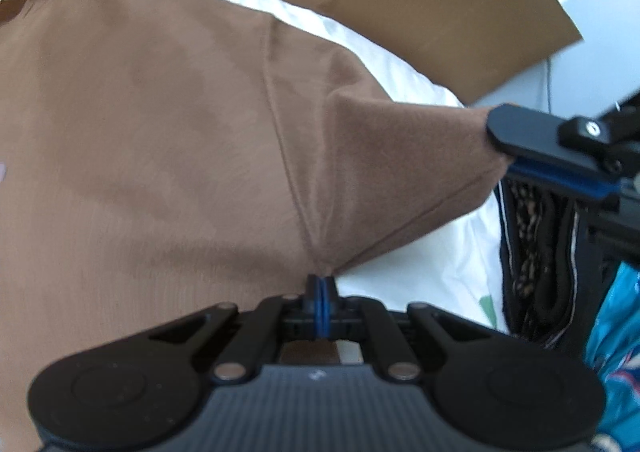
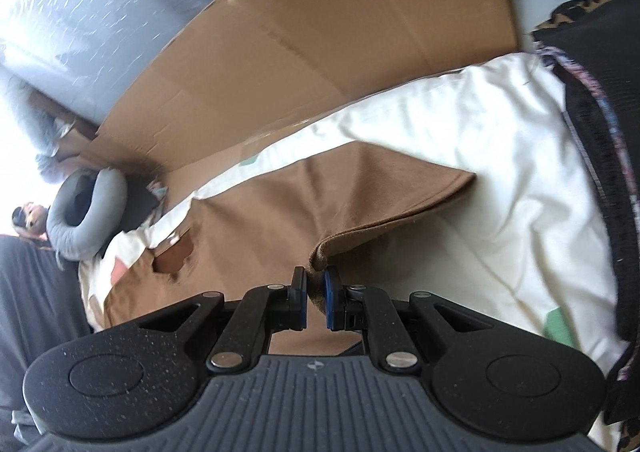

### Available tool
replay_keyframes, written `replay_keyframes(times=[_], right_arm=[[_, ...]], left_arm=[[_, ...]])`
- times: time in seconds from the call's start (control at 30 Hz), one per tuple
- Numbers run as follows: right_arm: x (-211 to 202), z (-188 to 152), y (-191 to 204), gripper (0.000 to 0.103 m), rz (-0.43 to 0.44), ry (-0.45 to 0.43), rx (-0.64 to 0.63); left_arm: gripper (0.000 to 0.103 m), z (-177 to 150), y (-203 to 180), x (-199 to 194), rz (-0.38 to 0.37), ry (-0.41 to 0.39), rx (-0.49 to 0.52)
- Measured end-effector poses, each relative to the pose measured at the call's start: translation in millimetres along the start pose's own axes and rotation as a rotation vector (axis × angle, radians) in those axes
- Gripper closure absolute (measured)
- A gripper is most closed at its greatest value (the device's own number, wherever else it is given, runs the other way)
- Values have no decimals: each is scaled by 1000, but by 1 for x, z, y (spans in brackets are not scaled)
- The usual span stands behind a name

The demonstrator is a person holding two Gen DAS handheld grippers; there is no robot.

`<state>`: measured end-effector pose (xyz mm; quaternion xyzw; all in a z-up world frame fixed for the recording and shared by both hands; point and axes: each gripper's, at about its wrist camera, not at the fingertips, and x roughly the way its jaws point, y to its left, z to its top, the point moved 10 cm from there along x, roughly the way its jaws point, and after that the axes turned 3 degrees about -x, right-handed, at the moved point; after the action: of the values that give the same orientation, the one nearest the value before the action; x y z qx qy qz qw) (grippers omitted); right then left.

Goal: Fold clothes

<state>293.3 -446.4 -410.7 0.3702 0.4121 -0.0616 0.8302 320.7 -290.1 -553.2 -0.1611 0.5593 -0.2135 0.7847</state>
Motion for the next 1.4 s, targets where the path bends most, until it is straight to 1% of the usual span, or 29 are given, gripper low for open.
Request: replay_keyframes(times=[0.17,0.43,0.6,0.63,0.67,0.7,0.73,0.77,0.8,0.83,0.87,0.9,1.07,1.2,1.23,1.27,1.4], right_arm=[[6,-9,18,97,24,32,-21],[19,-24,34,97,29,95,-40],[28,-30,38,96,16,116,-55],[29,-32,39,96,15,121,-56],[30,-33,41,96,18,129,-61],[31,-35,43,93,22,137,-66],[31,-37,43,92,24,142,-65],[31,-38,44,91,27,146,-64],[30,-39,45,89,34,144,-61],[28,-40,46,85,41,142,-57],[26,-39,45,76,47,131,-50],[23,-39,45,70,52,120,-43],[12,-35,31,69,61,70,18],[7,-34,13,69,22,62,2],[6,-34,8,68,11,62,-5],[6,-36,4,65,1,62,-13],[12,-45,-14,65,-47,66,-50]], left_arm=[[101,-3,4,-1,-7,-20,-71],[100,-7,9,-4,-14,-49,-172],[99,-17,6,-14,-1,-26,-142],[99,-19,6,-18,2,-21,-128],[96,-20,6,-22,8,-18,-101],[91,-21,5,-26,15,-16,-75],[87,-22,6,-31,21,-17,-50],[80,-21,7,-37,32,-19,-26],[69,-20,9,-43,47,-20,-4],[64,-18,11,-48,64,-22,17],[59,-16,14,-54,84,-25,35],[59,-14,16,-60,98,-27,48],[57,2,26,-80,135,-44,75],[56,10,30,-91,169,-41,147],[56,15,31,-91,170,-37,156],[55,18,31,-88,168,-33,160],[54,18,24,-79,175,-15,216]])
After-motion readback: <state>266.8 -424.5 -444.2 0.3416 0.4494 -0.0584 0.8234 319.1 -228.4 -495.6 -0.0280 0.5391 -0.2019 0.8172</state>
